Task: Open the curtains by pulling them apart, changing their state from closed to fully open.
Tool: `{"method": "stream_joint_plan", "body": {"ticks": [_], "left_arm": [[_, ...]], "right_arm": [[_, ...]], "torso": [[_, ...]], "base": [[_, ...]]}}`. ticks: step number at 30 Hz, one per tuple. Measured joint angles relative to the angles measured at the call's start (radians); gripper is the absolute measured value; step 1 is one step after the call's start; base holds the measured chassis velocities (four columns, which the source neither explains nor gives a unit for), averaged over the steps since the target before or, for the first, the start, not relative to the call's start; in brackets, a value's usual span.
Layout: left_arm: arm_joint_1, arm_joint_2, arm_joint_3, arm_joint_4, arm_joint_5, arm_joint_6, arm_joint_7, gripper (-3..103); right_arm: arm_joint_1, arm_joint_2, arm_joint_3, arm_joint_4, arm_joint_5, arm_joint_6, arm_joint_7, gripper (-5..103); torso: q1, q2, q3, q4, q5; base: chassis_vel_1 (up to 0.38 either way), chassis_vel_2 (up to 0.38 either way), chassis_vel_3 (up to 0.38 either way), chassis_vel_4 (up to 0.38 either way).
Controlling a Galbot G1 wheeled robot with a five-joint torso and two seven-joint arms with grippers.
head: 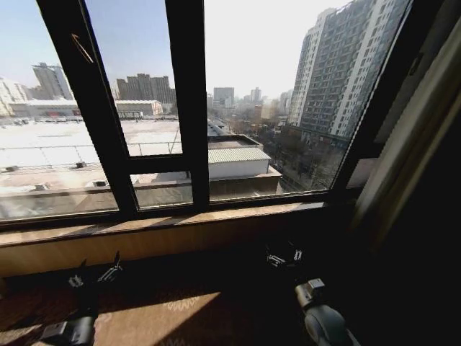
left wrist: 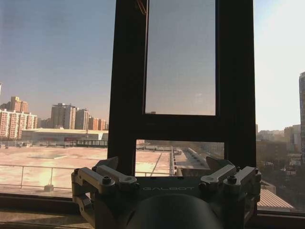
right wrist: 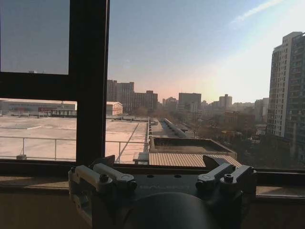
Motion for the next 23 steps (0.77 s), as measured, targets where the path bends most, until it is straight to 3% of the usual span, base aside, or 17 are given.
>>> {"method": "stream_joint_plan", "body": {"ticks": [11,16,23], "left_arm": [[0.001,0.000,0.000,0.000,0.000,0.000,0.000,100],[0.001,0.000,-0.001,0.000,0.000,0.000,0.000,100],[0.000,0.000,0.000,0.000,0.000,0.000,0.000,100]], "right_arm": [[-0.001,0.000,0.000,0.000,0.000,0.000,0.000,100],[-0.001,0.000,0.000,0.000,0.000,0.000,0.000,100],[0.000,0.000,0.000,0.000,0.000,0.000,0.000,100]], "torso": [[-0.002,0.001,-0.001,-0.0005,0.0005],[-0.002,0.001,-0.001,-0.0001,-0.0010],[0.002,-0.001,0.001,0.0000,0.0006]], "base": [[0.206,-0.453,-0.197,0.457],[0.132,-0.023,-0.176,0.120],[-0.013,0.039,0.018,-0.026]]}}
